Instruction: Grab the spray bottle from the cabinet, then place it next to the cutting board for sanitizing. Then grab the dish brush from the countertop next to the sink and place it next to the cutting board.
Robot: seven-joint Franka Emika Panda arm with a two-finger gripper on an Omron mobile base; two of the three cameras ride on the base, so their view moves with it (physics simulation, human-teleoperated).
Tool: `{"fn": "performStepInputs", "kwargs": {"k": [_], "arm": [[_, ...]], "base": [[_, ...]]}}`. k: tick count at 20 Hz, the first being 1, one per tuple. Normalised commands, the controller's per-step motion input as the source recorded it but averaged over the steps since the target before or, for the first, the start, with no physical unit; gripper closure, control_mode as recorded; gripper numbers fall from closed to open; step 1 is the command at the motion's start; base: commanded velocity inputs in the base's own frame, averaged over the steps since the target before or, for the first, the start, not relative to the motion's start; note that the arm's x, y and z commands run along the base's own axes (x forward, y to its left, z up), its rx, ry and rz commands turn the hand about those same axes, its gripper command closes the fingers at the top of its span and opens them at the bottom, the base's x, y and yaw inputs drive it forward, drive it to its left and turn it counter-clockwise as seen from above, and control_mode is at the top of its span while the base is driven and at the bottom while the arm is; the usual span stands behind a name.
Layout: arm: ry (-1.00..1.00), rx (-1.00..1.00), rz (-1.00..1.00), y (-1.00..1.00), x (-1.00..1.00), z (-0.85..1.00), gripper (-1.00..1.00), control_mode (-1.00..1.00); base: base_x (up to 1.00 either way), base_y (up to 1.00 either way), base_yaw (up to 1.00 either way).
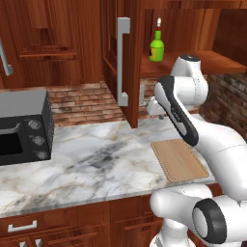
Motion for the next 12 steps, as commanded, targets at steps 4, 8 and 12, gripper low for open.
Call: {"fn": "performStepInputs", "kwargs": {"k": [4, 8, 12], "arm": [[-0.02, 0.00, 0.00, 0.00, -0.47, 0.00, -1.00, -1.00], [0.00, 0.00, 0.00, -0.07, -0.78, 0.00, -1.00, -1.00], [-0.04, 0.00, 0.00, -0.05, -0.68, 0.00, -1.00, -1.00]], "base": [[0.00, 0.00, 0.00], [0.00, 0.00, 0.00], [0.00, 0.00, 0.00]]}}
